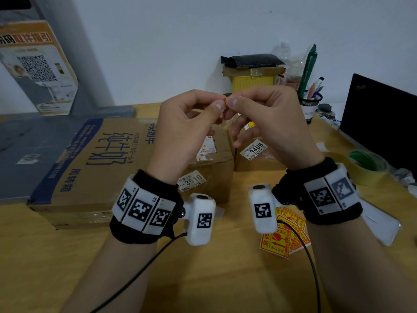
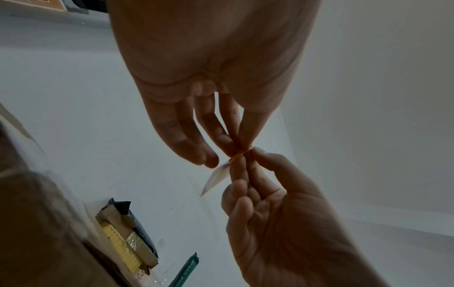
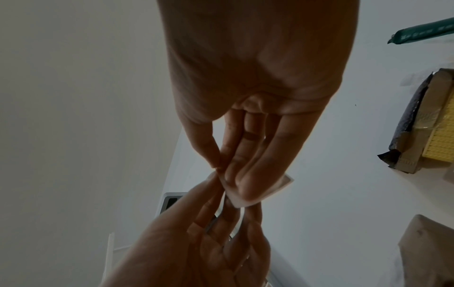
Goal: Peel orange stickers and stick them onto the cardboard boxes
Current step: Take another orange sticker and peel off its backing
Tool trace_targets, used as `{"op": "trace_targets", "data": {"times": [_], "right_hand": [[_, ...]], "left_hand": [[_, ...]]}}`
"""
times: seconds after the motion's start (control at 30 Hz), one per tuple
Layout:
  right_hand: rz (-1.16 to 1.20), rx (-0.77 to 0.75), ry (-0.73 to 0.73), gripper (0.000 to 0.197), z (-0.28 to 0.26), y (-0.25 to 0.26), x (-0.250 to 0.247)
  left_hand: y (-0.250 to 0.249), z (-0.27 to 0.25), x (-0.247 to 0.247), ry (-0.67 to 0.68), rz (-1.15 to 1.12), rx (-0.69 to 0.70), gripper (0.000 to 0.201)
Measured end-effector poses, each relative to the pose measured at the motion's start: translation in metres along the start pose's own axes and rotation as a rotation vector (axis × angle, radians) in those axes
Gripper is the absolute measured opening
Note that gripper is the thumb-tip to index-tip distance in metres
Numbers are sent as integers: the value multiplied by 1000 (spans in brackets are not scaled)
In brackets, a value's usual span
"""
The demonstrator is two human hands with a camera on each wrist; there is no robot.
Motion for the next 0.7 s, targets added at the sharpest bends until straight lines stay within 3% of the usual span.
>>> {"op": "trace_targets", "data": {"times": [0.7], "right_hand": [[-55,-43,13,14,0,-1,1]], "left_hand": [[-3,-3,4,32,22,46,10]]}}
Point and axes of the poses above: each hand's wrist, its own z-axis towards the middle knuckle, its own x-axis out of the palm, y = z × x, the point moved 5 cm from there along z, towards the middle knuckle, and after that the axes turned 7 degrees about -y, right-handed, at the moved point
